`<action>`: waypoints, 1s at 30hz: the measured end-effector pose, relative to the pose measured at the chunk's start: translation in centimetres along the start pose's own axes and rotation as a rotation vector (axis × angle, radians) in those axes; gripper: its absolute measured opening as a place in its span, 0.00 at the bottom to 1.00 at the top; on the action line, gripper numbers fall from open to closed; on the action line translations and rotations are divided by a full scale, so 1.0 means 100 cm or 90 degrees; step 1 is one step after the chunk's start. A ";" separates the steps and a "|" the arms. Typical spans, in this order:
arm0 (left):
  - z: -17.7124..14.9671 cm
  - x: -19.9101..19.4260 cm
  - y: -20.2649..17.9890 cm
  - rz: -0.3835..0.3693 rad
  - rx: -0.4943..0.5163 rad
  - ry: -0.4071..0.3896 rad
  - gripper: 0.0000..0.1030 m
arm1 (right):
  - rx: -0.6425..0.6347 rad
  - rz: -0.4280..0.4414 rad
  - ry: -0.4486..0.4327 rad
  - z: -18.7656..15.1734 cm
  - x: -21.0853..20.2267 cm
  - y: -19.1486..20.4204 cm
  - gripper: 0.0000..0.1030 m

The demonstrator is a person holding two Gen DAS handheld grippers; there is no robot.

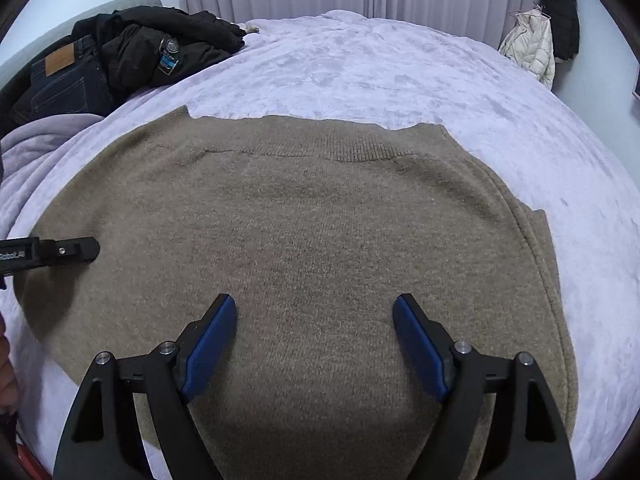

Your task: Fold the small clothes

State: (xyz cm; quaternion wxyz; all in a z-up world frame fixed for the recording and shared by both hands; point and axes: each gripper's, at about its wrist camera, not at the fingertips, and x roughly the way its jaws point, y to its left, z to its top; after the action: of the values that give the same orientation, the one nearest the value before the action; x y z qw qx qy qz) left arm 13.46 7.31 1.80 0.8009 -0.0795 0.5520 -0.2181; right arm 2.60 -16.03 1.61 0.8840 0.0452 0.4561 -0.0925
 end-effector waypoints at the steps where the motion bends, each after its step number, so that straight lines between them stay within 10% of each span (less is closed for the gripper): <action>1: 0.000 -0.002 -0.003 0.008 0.004 -0.001 0.25 | -0.017 -0.020 -0.002 -0.001 0.006 0.005 0.82; 5: 0.001 -0.020 -0.018 0.026 0.019 -0.010 0.24 | -0.075 -0.054 0.009 0.002 0.008 0.016 0.86; 16: 0.001 -0.038 -0.160 0.101 0.133 0.002 0.21 | 0.098 0.010 -0.034 -0.035 -0.062 -0.104 0.86; 30: -0.053 0.080 -0.343 0.143 0.238 0.102 0.15 | 0.185 0.016 -0.044 -0.094 -0.085 -0.188 0.86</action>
State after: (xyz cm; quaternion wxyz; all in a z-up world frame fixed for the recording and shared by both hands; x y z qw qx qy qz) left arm 1.96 -26.21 5.63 0.7747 0.1495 0.5690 -0.2317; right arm -13.55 -31.89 3.18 0.8844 0.1753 0.4064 -0.1479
